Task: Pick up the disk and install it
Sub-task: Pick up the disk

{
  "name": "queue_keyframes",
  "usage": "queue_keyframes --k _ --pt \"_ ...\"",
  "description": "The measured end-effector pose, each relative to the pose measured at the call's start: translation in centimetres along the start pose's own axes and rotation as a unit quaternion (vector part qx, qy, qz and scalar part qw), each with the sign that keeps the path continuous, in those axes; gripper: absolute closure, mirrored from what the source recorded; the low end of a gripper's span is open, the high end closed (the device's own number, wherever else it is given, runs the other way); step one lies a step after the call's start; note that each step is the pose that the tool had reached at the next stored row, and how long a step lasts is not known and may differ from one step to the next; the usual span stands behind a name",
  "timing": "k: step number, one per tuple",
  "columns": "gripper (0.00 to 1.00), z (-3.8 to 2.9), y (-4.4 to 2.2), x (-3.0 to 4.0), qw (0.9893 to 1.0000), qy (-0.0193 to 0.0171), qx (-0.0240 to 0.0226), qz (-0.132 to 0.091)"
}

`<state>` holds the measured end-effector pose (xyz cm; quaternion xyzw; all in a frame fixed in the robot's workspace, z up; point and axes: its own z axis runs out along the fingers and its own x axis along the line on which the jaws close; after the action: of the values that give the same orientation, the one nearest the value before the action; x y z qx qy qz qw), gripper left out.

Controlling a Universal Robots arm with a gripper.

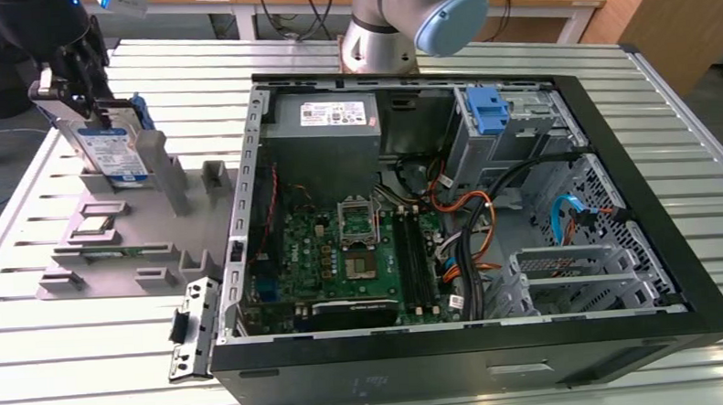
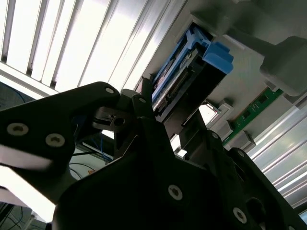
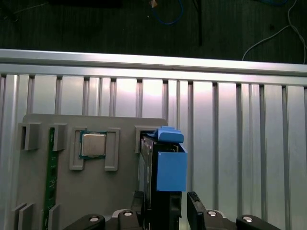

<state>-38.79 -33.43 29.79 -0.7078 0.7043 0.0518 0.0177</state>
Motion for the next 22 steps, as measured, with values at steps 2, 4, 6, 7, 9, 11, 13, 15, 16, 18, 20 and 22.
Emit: queue_keyframes --k 2,4,6,7,9,11,13,15,16,18,20,22 --pt "0.52 0.0 0.0 0.0 1.0 0.0 0.0 0.0" --pt "0.51 0.0 0.0 -0.01 1.0 0.0 0.0 0.0" --pt "0.45 -0.02 0.0 -0.01 1.0 0.0 -0.0001 0.0" --pt "0.45 -0.08 0.0 -0.02 1.0 0.0001 -0.0002 0.0" --pt "0.45 -0.15 0.01 -0.03 1.0 0.0 0.0001 0.0" --pt "0.45 -0.16 0.04 0.02 1.0 -0.0002 0.0001 0.0" --pt "0.45 -0.18 0.09 0.15 1.0 -0.0004 0.0001 0.0" --pt "0.45 -0.19 0.15 0.33 1.0 -0.0004 0.0003 0.0" --pt "0.45 -0.19 0.17 0.43 1.0 -0.0005 0.0004 0.0" --pt "0.45 -0.2 0.17 0.45 1.0 -0.0004 0.0004 0.0" --pt "0.45 -0.25 0.17 0.47 1.0 -0.0006 0.0004 0.0" --pt "0.45 -0.25 0.17 0.47 1.0 -0.0007 0.0005 0.0"
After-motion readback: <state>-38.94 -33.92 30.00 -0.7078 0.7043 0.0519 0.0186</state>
